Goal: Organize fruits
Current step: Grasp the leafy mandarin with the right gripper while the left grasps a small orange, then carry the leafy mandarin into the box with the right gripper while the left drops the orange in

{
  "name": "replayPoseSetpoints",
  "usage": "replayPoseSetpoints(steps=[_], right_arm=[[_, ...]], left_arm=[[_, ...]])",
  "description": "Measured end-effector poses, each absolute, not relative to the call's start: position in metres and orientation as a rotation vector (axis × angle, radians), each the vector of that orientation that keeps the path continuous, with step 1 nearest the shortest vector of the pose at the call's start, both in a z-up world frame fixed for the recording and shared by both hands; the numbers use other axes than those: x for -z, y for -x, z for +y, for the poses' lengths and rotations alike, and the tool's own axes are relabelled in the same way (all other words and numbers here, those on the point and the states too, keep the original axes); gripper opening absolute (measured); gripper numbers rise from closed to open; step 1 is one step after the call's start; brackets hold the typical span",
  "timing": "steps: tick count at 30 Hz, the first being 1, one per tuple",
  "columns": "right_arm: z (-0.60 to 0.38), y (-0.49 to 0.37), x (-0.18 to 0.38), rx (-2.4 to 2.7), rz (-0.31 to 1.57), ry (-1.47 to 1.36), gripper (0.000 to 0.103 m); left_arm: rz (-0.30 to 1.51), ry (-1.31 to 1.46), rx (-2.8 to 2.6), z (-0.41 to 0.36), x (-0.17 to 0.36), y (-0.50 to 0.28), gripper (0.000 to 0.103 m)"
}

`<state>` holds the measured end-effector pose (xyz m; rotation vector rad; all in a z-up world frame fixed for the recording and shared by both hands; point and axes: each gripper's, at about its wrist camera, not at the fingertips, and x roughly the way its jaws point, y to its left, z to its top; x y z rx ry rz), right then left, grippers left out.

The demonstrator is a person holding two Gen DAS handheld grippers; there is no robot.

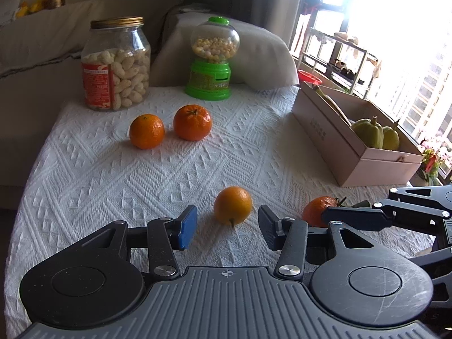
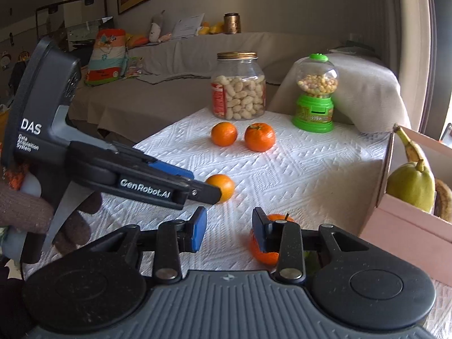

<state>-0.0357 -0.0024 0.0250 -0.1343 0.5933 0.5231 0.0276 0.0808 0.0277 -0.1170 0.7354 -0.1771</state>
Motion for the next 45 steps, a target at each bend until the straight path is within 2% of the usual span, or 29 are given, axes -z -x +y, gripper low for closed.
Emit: replayPoseSetpoints(steps=[6, 8, 10, 17, 22, 24, 25, 26, 29, 36, 45], right_arm=[[-0.005, 0.055, -0.029, -0.525, 0.546, 0.176, 0.038], [-0.009, 0.061, -0.033, -0.484, 0.508, 0.2, 0.054], [-0.012, 0.063, -0.034, -0.432, 0.492, 0.214, 0.061], [-0.031, 0.033, -0.018, -0.345, 0.625, 0.044, 0.066], [-0.031, 0.01, -0.005, -0.345, 0.687, -0.036, 0.066], [-0.03, 0.007, -0.004, -0.333, 0.679, -0.02, 0.056], [-0.03, 0.007, -0.005, -0.35, 0.68, -0.012, 0.047], [-0.03, 0.008, -0.007, -0.364, 0.679, -0.007, 0.045], [-0.031, 0.018, -0.012, -0.365, 0.659, 0.039, 0.045], [-0.062, 0.048, -0.017, -0.31, 0.655, 0.055, 0.045], [-0.103, 0.071, -0.017, -0.179, 0.656, 0.04, 0.045]], left_arm=[[0.726, 0.125, 0.166, 0.084, -0.029, -0.027, 0.053], [0.726, 0.131, 0.161, 0.086, -0.029, -0.027, 0.053], [0.728, 0.136, 0.159, 0.086, -0.028, -0.026, 0.053], [0.736, 0.126, 0.165, 0.082, -0.027, -0.026, 0.053], [0.74, 0.118, 0.165, 0.08, -0.026, -0.026, 0.053], [0.744, 0.116, 0.166, 0.078, -0.026, -0.026, 0.053], [0.745, 0.114, 0.168, 0.077, -0.026, -0.026, 0.053], [0.745, 0.111, 0.172, 0.076, -0.026, -0.027, 0.053], [0.748, 0.095, 0.184, 0.069, -0.027, -0.031, 0.051], [0.767, 0.06, 0.151, 0.059, -0.025, -0.048, 0.039], [0.789, 0.031, 0.136, 0.054, -0.02, -0.059, 0.038]])
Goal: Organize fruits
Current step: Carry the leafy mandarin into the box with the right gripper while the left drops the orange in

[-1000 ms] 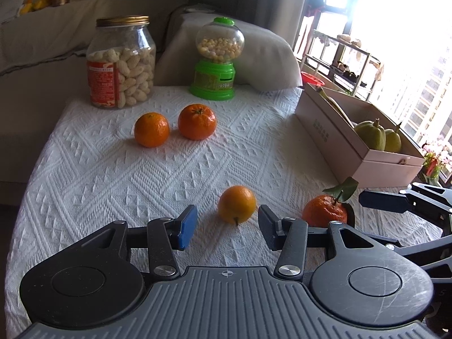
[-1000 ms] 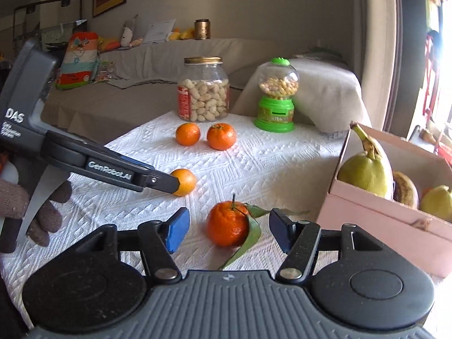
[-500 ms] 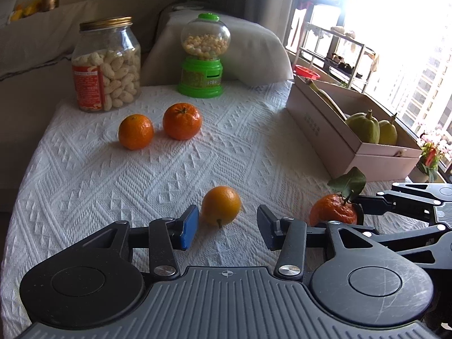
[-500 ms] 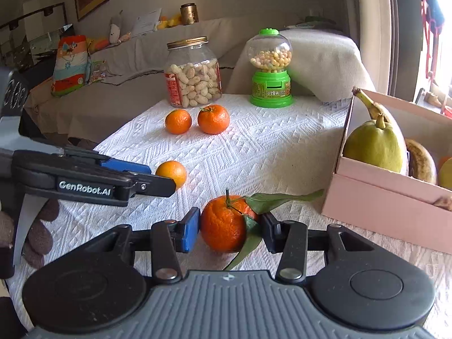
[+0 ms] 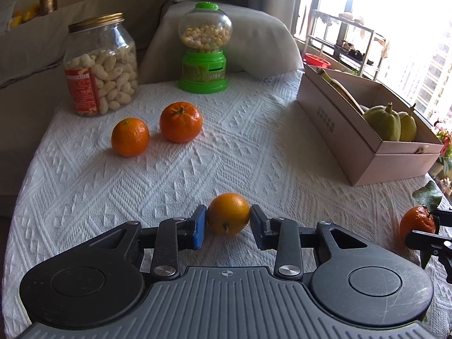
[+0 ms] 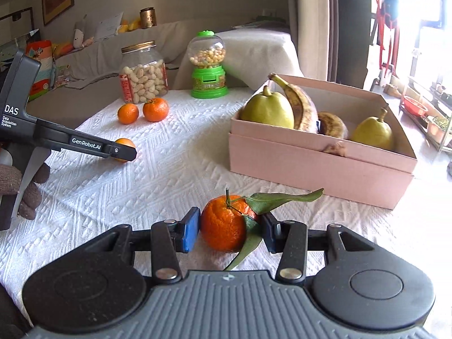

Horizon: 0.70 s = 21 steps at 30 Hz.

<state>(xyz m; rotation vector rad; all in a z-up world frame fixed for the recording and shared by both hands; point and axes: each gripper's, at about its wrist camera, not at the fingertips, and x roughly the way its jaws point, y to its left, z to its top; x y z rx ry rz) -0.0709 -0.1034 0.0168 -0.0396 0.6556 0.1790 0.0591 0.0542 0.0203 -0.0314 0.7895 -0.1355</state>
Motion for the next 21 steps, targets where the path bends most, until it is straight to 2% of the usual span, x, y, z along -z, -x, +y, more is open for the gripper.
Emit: replayPoseSetpoints(steps=[12, 17, 21], right_arm=[[-0.131, 0.089, -0.02, -0.106, 0.625, 0.016, 0.045], [-0.145, 0.099, -0.033, -0.072, 0.559, 0.023, 0.045], [-0.155, 0.107, -0.048, -0.056, 0.485, 0.027, 0.045]], left_arm=[[0.763, -0.007, 0.269, 0.02, -0.043, -0.031, 0.038], [0.627, -0.015, 0.416, -0.016, -0.099, -0.023, 0.038], [0.537, -0.026, 0.514, -0.048, -0.143, -0.05, 0.038]])
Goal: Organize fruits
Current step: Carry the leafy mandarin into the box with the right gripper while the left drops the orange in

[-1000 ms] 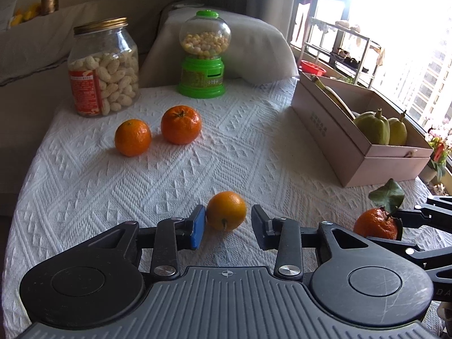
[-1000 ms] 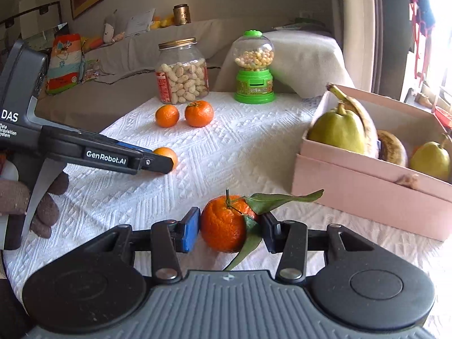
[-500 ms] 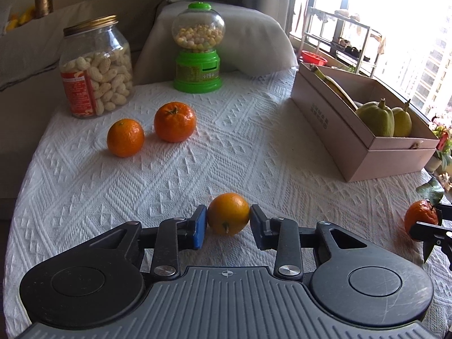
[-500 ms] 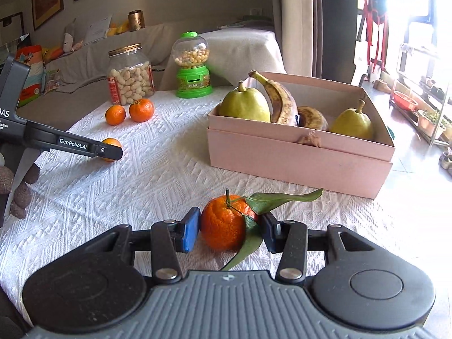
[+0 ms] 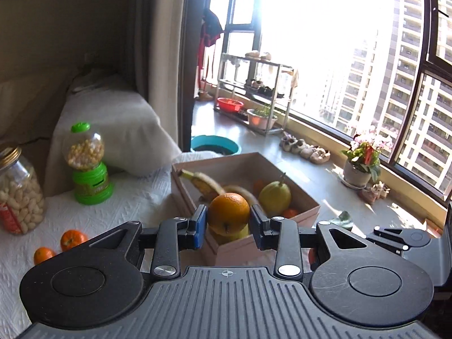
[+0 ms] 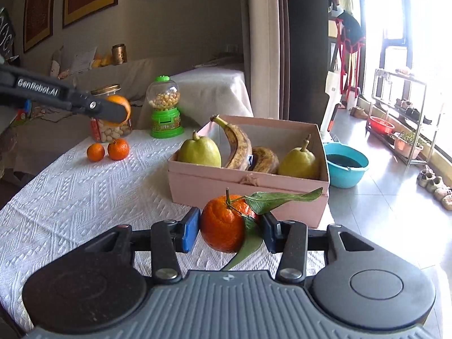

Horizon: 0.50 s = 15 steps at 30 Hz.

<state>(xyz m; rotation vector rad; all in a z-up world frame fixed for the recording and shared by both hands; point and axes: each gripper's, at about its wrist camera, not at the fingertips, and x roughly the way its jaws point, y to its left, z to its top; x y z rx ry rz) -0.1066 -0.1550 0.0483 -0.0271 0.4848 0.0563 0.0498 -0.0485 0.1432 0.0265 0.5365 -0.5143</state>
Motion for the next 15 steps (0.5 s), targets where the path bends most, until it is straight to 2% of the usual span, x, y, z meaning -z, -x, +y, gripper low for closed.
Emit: replayPoseSetpoints(steps=[4, 9, 15], right_arm=[[-0.163, 0.108, -0.055, -0.036, 0.44, 0.023, 0.045], [-0.169, 0.102, -0.055, -0.029, 0.441, 0.004, 0.045], [-0.175, 0.099, -0.054, -0.013, 0.455, 0.039, 0.045]], left_arm=[[0.533, -0.004, 0.583, -0.09, -0.161, -0.113, 0.038], [0.614, 0.15, 0.624, -0.124, -0.146, -0.187, 0.038], [0.62, 0.24, 0.59, -0.08, -0.121, -0.184, 0.038]])
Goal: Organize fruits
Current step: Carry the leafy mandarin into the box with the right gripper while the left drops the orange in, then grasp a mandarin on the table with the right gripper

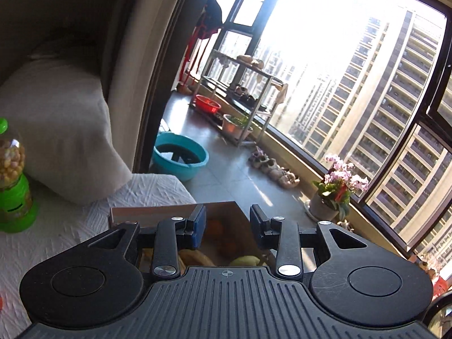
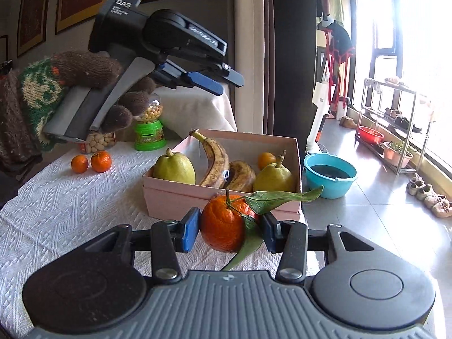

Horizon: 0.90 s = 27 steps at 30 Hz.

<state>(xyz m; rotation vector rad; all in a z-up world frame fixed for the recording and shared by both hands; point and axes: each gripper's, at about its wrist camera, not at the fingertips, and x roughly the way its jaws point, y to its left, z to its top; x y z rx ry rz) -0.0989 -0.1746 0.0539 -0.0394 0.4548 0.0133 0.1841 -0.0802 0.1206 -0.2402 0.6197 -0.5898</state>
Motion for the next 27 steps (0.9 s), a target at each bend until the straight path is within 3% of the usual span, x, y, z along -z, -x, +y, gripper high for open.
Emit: replayPoseSetpoints(steps=[10, 16, 19, 27], right_arm=[[-0.176, 0.025, -0.089, -0.072, 0.451, 0.004, 0.045], [-0.16, -0.057, -0.102, -0.142, 0.505, -0.09, 0.046], [-0.15, -0.085, -0.1, -0.157, 0.569, -0.111, 0.052], [-0.123, -0.086, -0.11, -0.172, 0.593, -0.119, 0.056]], left_arm=[[0.69, 0.183, 0.408, 0.025, -0.058, -0.085, 0.038], [0.697, 0.216, 0.349, 0.059, -0.04, -0.062, 0.038], [0.69, 0.161, 0.285, 0.072, -0.039, -0.057, 0.038], [0.661, 0.183, 0.143, 0.112, -0.029, -0.049, 0.038]])
